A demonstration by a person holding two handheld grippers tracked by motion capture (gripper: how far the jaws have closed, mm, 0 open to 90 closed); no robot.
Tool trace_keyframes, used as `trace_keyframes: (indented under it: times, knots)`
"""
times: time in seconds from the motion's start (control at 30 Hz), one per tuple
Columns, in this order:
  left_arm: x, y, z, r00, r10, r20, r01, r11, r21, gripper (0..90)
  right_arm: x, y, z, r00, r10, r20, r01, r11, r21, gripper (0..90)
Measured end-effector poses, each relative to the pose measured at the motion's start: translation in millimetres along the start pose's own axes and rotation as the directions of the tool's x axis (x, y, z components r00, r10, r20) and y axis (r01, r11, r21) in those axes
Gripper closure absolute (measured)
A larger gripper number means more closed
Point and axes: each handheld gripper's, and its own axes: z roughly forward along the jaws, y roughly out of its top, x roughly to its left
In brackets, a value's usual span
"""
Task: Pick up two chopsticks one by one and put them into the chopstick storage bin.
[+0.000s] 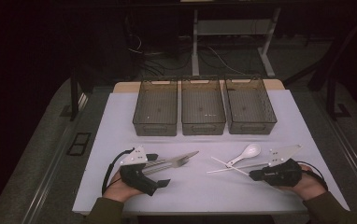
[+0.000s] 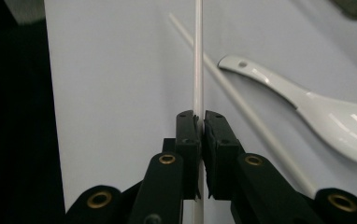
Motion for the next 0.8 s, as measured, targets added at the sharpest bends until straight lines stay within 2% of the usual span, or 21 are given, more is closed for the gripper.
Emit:
trace_keyframes:
  times: [0.2,0.5,0.67,0.8]
  knots:
    - [-0.3,-1.1,-2.6,0.9999,-0.01,-0.006,0.01,0.9999,-0.005,0.0,-6.9,7.8,-8.5,0.9977,0.067,0.003,-0.066,0.992,-0.103,84.8]
    - [0.1,-1.1,-3.8,1.0,-0.004,-0.007,0.004,1.0,-0.009,0.0,-9.1,19.8,-14.3,0.9957,0.091,0.013,-0.088,0.981,-0.17,84.8]
    - [0.1,-1.5,-4.1,0.9998,-0.016,-0.008,0.016,0.9998,-0.015,0.0,-10.4,25.3,-19.9,0.995,0.1,0.008,-0.096,0.973,-0.21,84.8]
    - [0.3,-1.5,-4.8,0.9997,-0.018,-0.014,0.018,0.9997,-0.016,0.0,-13.8,31.1,-23.3,0.9915,0.13,0.004,-0.125,0.963,-0.238,84.8]
